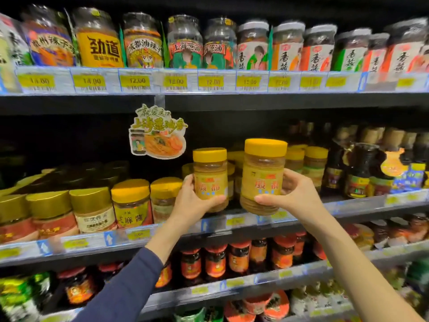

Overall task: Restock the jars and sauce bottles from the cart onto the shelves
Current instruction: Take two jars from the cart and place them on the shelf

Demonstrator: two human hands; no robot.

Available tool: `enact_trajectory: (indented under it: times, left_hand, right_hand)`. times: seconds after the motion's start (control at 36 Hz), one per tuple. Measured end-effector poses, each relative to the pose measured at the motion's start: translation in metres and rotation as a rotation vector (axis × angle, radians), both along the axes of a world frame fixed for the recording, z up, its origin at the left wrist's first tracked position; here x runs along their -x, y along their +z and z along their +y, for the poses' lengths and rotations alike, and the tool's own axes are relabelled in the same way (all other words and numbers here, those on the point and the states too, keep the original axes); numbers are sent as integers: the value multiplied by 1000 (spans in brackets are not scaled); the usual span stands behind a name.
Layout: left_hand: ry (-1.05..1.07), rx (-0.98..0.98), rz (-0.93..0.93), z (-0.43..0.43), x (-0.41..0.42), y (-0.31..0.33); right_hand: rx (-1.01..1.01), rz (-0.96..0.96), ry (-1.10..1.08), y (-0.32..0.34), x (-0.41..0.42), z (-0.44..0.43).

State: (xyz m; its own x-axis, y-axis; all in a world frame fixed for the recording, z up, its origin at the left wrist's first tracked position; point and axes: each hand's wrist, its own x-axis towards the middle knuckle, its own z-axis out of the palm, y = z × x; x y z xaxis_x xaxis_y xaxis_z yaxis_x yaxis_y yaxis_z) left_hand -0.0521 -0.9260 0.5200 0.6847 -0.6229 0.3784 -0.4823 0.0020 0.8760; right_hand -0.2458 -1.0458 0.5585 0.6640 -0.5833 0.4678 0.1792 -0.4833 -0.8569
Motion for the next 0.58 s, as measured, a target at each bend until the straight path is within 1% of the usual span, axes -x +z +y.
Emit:
enact_trajectory:
  times: [0.17, 0.31, 0.47, 0.58]
  left_hand:
    - [154, -126, -23, -20, -2, -16]
    - [257, -255, -66, -25, -1, -15]
    - [256, -383, -106, -23, 1, -12]
    - [228, -420, -20, -21, 1, -14]
  right_hand:
    - [-30, 32, 125, -7, -11, -38]
    - [-63, 44, 218, -13, -17, -61]
    - [-92, 64, 285, -21, -23, -76]
    - [-112, 52, 324, -23, -25, -79]
